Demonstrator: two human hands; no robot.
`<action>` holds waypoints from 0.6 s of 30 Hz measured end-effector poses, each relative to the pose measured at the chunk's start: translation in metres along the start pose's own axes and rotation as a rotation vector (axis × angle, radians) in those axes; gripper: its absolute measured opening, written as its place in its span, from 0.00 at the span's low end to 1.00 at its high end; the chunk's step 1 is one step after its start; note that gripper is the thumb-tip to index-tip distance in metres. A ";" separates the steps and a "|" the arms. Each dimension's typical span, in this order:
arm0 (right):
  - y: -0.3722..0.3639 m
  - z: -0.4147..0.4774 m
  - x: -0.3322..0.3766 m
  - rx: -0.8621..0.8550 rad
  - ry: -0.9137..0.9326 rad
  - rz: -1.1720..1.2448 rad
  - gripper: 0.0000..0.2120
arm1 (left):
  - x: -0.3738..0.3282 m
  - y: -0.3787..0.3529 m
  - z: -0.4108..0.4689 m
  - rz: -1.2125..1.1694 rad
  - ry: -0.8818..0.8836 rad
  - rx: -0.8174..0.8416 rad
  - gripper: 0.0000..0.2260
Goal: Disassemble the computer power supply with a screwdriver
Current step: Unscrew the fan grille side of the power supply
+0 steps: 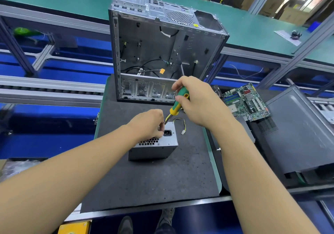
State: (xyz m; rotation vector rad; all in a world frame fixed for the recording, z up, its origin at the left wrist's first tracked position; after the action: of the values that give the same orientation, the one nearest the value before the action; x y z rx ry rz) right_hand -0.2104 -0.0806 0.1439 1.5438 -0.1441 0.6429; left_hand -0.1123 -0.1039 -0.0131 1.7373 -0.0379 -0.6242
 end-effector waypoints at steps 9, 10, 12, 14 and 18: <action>0.001 -0.004 -0.008 0.000 -0.018 0.021 0.09 | 0.016 -0.012 -0.009 -0.348 -0.034 -0.111 0.05; 0.000 -0.004 -0.008 -0.002 -0.018 0.023 0.09 | 0.017 -0.013 -0.010 -0.353 -0.051 -0.119 0.05; -0.001 -0.004 -0.008 -0.013 -0.019 0.030 0.09 | 0.020 -0.013 -0.012 -0.370 -0.063 -0.146 0.06; -0.001 -0.004 -0.007 -0.026 -0.013 0.040 0.09 | 0.023 -0.013 -0.014 -0.393 -0.051 -0.181 0.07; -0.003 -0.001 -0.005 -0.042 0.018 0.041 0.07 | 0.025 -0.015 -0.014 -0.413 -0.042 -0.209 0.08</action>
State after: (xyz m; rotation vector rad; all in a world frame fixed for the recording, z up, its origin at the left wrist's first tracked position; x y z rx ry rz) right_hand -0.2138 -0.0811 0.1389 1.4977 -0.1751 0.6823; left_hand -0.0896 -0.0957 -0.0342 1.5367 0.3529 -0.9313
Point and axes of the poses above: each hand's wrist, its own z-axis towards the middle knuckle, its own y-axis out of the back of the hand, x = y × z, the point moved 7 cm from there along z, towards the middle knuckle, and after that the axes turned 4 degrees about z, right-handed, at the moved point
